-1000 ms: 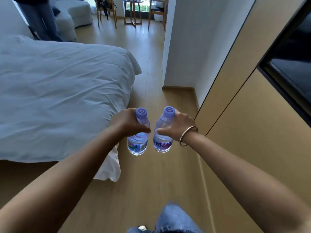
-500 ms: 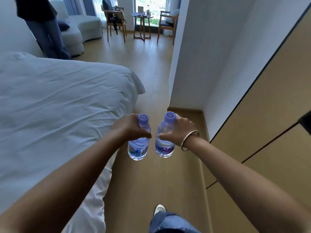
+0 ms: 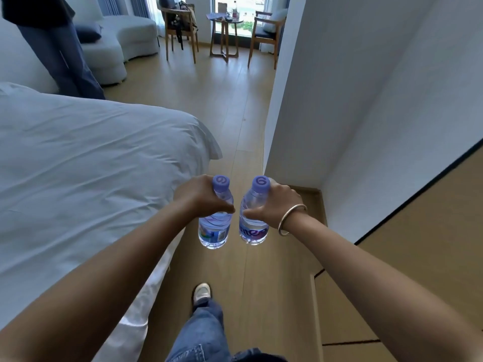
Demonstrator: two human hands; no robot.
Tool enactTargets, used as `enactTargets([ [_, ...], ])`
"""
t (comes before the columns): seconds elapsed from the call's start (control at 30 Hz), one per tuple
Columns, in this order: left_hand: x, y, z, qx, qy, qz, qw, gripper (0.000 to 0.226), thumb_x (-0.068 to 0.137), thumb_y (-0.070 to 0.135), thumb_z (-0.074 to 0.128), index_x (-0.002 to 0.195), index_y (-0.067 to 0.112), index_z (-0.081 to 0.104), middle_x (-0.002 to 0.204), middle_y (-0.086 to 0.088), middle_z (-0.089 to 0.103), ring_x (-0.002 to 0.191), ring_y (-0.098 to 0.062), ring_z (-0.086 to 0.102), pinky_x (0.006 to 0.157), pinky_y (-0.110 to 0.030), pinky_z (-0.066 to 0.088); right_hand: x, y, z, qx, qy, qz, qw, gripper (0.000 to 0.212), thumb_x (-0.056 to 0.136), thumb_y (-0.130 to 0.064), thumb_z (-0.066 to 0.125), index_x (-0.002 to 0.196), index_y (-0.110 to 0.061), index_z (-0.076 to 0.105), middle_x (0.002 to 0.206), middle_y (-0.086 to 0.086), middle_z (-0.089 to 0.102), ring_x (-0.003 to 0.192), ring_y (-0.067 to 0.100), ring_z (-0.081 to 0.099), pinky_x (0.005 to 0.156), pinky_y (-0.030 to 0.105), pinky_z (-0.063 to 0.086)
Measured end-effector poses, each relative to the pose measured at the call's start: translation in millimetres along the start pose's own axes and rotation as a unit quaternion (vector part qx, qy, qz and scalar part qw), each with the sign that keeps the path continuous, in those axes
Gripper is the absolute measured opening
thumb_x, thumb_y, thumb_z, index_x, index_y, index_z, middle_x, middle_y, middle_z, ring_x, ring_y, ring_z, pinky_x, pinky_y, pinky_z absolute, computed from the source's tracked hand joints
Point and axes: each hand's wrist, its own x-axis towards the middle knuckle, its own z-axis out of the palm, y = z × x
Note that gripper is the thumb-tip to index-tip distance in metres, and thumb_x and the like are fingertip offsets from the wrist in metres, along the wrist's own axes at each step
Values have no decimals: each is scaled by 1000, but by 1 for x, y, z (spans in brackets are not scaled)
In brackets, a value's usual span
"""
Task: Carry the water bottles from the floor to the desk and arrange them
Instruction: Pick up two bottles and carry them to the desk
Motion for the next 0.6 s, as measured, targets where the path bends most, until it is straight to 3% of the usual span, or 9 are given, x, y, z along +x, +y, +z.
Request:
enactTargets([
  [0.17, 96, -13, -8, 9, -10, 0, 1000, 39, 55, 54, 74, 80, 25, 67, 73, 5, 63, 65, -13, 56, 54, -22, 36, 94, 14, 9, -3, -12, 14, 1000, 64, 64, -55, 72, 111, -17, 53, 92, 4, 67, 73, 19, 57, 72, 30, 51],
  [0.27, 163, -22, -21, 13, -18, 7, 1000, 37, 55, 54, 75, 74, 26, 64, 69, 7, 61, 58, -6, 52, 49, -18, 33, 159, 16, 12, -5, -8, 25, 1000, 62, 64, -55, 72, 111, -18, 52, 91, 2, 66, 71, 16, 54, 67, 26, 45],
  [0.4, 252, -34, -47, 14, -21, 13, 1000, 35, 55, 55, 75, 66, 27, 56, 66, 8, 59, 55, -1, 48, 48, -18, 31, 246, 14, 10, 5, 2, 40, 999, 50, 64, -55, 70, 97, -24, 49, 80, -3, 59, 68, 17, 54, 65, 25, 41],
  [0.6, 361, -48, -78, 14, -22, 42, 999, 32, 58, 51, 76, 73, 28, 60, 70, 7, 61, 56, -3, 49, 49, -16, 32, 351, 16, 5, -8, 34, 57, 998, 52, 64, -55, 69, 101, -23, 51, 72, -8, 48, 64, 16, 47, 56, 20, 30],
])
